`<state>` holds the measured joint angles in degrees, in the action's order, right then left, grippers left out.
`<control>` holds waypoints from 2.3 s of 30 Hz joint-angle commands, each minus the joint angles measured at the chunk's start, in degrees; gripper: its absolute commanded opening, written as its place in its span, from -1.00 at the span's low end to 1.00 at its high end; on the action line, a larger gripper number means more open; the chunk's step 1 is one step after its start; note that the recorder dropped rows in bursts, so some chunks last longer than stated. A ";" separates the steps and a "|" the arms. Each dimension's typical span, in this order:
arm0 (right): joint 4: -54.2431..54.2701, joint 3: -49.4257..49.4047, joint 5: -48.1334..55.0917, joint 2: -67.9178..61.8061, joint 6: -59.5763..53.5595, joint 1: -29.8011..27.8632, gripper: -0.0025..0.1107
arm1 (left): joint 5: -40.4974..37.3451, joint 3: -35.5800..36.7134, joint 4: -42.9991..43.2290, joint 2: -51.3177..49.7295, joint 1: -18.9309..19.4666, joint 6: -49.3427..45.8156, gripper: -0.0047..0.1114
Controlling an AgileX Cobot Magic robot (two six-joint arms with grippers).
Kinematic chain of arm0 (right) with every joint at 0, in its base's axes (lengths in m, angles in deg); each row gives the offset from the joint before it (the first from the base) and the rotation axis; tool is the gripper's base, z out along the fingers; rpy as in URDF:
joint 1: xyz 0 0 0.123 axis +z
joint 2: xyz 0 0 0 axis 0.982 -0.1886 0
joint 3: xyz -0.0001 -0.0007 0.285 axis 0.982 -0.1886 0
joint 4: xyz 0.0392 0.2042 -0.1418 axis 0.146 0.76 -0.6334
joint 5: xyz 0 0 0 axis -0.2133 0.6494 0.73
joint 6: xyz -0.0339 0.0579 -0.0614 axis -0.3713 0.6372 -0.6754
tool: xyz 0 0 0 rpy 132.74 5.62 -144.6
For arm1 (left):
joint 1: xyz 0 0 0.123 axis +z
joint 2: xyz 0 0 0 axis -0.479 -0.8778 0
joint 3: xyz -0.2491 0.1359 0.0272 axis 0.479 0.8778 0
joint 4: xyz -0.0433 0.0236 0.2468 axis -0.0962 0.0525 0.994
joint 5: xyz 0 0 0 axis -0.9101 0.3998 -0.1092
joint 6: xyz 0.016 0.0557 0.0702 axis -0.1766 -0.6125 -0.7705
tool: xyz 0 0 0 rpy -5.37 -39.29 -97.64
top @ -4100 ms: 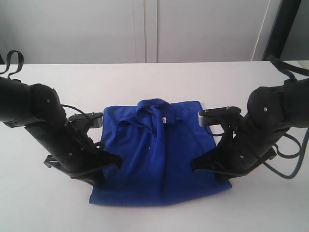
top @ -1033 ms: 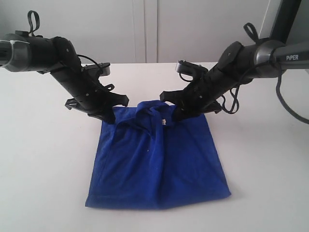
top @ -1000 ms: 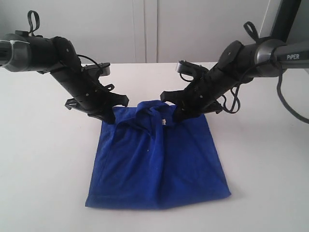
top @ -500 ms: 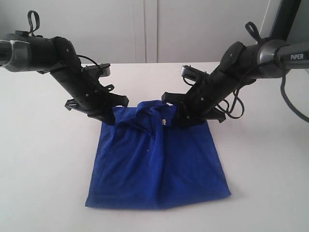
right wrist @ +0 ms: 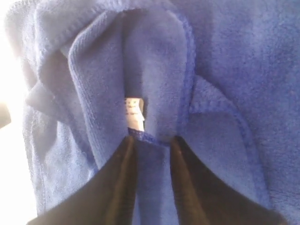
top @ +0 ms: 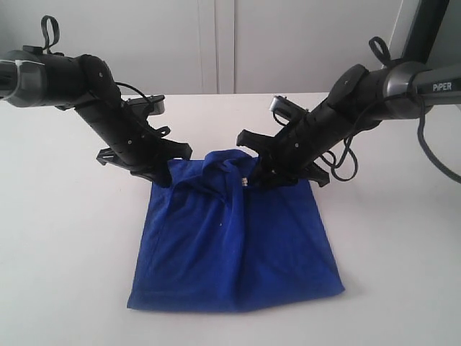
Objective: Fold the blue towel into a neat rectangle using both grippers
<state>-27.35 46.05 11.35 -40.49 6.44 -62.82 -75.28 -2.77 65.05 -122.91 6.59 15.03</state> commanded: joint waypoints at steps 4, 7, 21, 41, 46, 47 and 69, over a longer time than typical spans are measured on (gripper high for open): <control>-0.51 -1.18 -2.81 -0.49 0.64 -0.40 -0.51 | -1.21 -0.34 -0.62 -0.01 0.18 -0.19 -0.92; 1.11 -1.18 -3.05 -1.15 0.64 -0.40 -0.45 | -1.21 -0.34 -0.62 -0.01 0.18 -0.19 -0.92; 6.21 -1.18 -3.17 -1.92 -1.13 -0.40 -0.46 | -1.21 -0.34 -0.62 -0.01 0.18 -0.19 -0.92; 5.74 -1.18 -5.19 0.22 -1.05 -0.40 -0.96 | -1.21 -0.34 -0.62 -0.01 0.18 -0.19 -0.92; 1.73 -1.18 -5.91 2.68 -6.10 -0.40 -0.96 | -1.21 -0.34 -0.62 -0.01 0.18 -0.19 -0.92; -1.78 -1.18 -6.56 3.50 -7.33 -0.40 -0.96 | -1.21 -0.34 -0.62 -0.01 0.18 -0.19 -0.92; -21.92 -1.18 -10.83 5.28 -0.45 -2.82 -0.96 | -0.47 -0.24 -15.50 -0.01 -3.91 -11.57 -0.92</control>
<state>-48.03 44.97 0.97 -35.90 5.07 -64.61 -75.65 -2.77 50.33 -122.91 2.93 5.14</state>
